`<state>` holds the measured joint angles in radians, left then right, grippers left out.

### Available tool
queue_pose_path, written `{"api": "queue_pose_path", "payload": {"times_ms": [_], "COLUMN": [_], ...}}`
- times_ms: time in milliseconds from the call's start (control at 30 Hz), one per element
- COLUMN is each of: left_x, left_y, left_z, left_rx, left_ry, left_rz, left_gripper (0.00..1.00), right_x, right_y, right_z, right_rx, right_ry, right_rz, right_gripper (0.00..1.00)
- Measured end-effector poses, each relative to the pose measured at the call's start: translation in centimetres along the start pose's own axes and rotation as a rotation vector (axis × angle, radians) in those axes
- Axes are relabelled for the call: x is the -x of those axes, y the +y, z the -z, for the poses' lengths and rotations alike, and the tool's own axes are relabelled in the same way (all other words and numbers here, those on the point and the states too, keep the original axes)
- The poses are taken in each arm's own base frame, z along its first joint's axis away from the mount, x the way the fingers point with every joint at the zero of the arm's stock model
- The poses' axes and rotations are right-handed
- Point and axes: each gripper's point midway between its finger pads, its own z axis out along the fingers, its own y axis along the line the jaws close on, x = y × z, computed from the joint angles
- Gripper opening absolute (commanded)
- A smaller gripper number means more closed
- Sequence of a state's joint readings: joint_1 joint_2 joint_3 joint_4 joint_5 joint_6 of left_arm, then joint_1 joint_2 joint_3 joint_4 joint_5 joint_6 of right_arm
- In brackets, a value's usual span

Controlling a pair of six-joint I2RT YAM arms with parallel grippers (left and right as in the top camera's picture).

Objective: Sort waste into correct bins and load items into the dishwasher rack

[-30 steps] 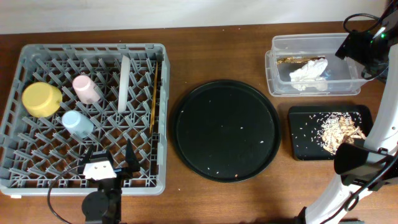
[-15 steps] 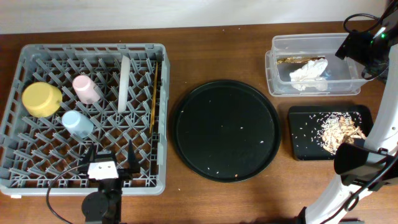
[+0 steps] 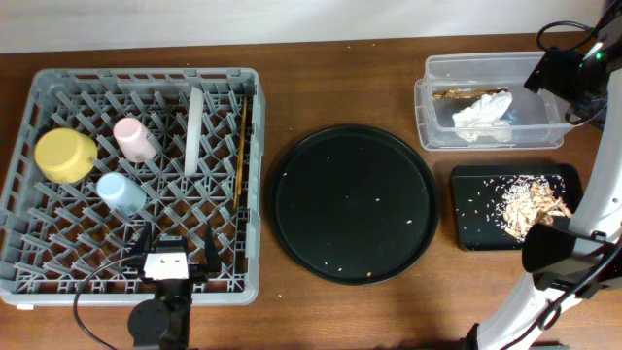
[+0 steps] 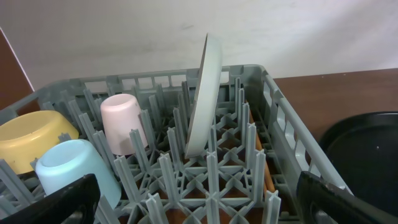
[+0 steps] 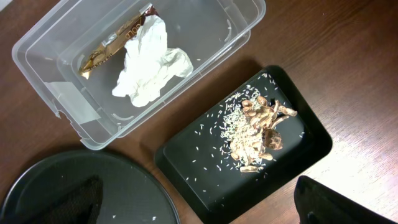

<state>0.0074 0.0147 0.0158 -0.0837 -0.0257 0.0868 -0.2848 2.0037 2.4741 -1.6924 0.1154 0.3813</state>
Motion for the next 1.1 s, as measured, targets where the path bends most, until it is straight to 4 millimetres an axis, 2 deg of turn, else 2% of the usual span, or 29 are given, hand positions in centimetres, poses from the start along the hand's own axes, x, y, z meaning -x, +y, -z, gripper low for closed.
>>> {"api": "queue_pose_path", "payload": {"times_ms": [233, 300, 367, 400, 467, 533, 567, 733, 800, 867, 967, 1033, 1100], "left_x": [0.0, 0.0, 0.0, 0.0, 0.0, 0.0, 0.0, 0.0, 0.0, 0.0, 0.0, 0.0, 0.0], "left_y": [0.0, 0.0, 0.0, 0.0, 0.0, 0.0, 0.0, 0.0, 0.0, 0.0, 0.0, 0.0, 0.0], "left_z": [0.0, 0.0, 0.0, 0.0, 0.0, 0.0, 0.0, 0.0, 0.0, 0.0, 0.0, 0.0, 0.0], "left_rx": [0.000, 0.000, 0.000, 0.000, 0.000, 0.000, 0.000, 0.000, 0.000, 0.000, 0.000, 0.000, 0.000], "left_ry": [0.000, 0.000, 0.000, 0.000, 0.000, 0.000, 0.000, 0.000, 0.000, 0.000, 0.000, 0.000, 0.000], "left_rz": [0.000, 0.000, 0.000, 0.000, 0.000, 0.000, 0.000, 0.000, 0.000, 0.000, 0.000, 0.000, -0.001], "left_gripper": [1.00, 1.00, 1.00, 1.00, 1.00, 1.00, 1.00, 1.00, 1.00, 1.00, 1.00, 1.00, 1.00], "right_x": [0.0, 0.0, -0.2, -0.4, -1.4, -2.4, -3.4, -6.0, -6.3, -6.1, -6.6, -8.3, -9.9], "right_y": [0.0, -0.1, -0.4, -0.7, -1.8, -2.6, -3.4, -5.8, -5.8, -4.9, -2.8, -0.7, 0.7], "right_z": [0.0, 0.5, 2.6, 4.5, 9.7, 13.0, 15.8, 21.6, 23.3, 24.6, 24.2, 22.4, 20.6], "right_rx": [0.000, 0.005, 0.023, 0.040, 0.087, 0.114, 0.141, 0.173, 0.219, 0.302, 0.420, 0.530, 0.616], "right_ry": [0.000, -0.012, -0.057, -0.100, -0.217, -0.296, -0.365, -0.529, -0.596, -0.667, -0.737, -0.769, -0.816], "right_rz": [0.001, -0.001, -0.007, -0.012, -0.027, -0.037, -0.046, -0.075, -0.080, -0.070, -0.027, 0.032, 0.073], "right_gripper": [0.99, 0.99, 0.99, 0.99, 0.99, 0.99, 0.99, 0.99, 0.99, 0.99, 0.99, 0.99, 0.99]}}
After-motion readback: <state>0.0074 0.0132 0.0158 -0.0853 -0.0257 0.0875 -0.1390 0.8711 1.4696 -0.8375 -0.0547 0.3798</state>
